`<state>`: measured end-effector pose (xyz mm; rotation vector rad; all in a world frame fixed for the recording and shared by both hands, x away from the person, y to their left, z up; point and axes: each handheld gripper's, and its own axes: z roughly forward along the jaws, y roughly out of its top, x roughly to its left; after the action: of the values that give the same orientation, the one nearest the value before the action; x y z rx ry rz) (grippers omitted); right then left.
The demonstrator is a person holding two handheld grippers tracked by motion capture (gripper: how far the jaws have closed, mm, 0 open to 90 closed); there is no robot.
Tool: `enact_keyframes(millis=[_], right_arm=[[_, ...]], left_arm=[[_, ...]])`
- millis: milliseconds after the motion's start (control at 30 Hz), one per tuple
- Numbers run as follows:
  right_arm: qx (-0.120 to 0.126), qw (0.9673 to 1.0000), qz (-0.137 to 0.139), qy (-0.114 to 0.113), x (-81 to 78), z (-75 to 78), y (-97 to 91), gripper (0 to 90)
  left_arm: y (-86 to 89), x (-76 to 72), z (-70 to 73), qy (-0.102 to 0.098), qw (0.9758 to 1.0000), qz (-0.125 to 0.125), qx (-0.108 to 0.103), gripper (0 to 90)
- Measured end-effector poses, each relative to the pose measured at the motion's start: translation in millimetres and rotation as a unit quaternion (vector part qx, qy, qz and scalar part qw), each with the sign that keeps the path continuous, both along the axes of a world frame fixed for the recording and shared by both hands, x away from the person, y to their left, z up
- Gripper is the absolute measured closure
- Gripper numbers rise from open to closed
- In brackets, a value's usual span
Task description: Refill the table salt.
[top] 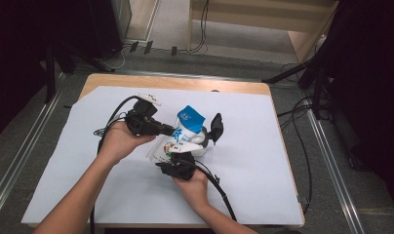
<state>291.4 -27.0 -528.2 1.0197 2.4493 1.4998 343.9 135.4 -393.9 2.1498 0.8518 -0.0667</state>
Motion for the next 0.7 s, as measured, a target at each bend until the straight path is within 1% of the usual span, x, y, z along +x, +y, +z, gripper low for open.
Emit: enact_keyframes(millis=[67, 100, 200, 233, 267, 400, 600, 700], right_arm=[[0.001, 1.0000, -0.002, -0.001, -0.3, -0.2, -0.4, 65.7], [0.000, 1.0000, -0.002, -0.002, -0.4, -0.4, -0.5, 65.7], [0.001, 1.0000, -0.004, -0.007, -0.8, -1.2, -0.8, 65.7], [0.000, 0.9999, -0.006, -0.009, -0.6, -1.4, -1.1, 65.7], [0.002, 1.0000, -0.008, -0.005, -0.4, -1.4, -1.5, 65.6], [0.008, 0.9999, -0.012, -0.002, 0.4, -1.3, -3.8, 65.6], [0.007, 0.9998, -0.016, -0.003, 0.9, -1.3, -4.5, 65.5], [0.006, 0.9998, -0.019, -0.004, 0.9, -1.1, -5.4, 65.5]], left_arm=[[-0.2, -1.4, 0.6, -0.002, 1.0000, -0.001, 0.000, 88.1], [0.0, -2.0, 1.6, -0.002, 1.0000, -0.001, 0.004, 88.1], [0.8, -2.5, 1.7, -0.004, 1.0000, -0.002, -0.002, 88.1], [1.1, -2.6, 2.1, -0.004, 1.0000, -0.002, -0.001, 88.1], [1.5, -2.7, 2.7, -0.004, 1.0000, -0.002, -0.001, 88.0], [2.1, -2.8, 3.3, -0.006, 1.0000, -0.003, -0.006, 88.0], [2.5, -2.4, 3.3, -0.007, 0.9999, 0.000, -0.008, 87.8], [2.9, -2.8, 4.2, -0.008, 0.9999, -0.003, -0.008, 87.7]])
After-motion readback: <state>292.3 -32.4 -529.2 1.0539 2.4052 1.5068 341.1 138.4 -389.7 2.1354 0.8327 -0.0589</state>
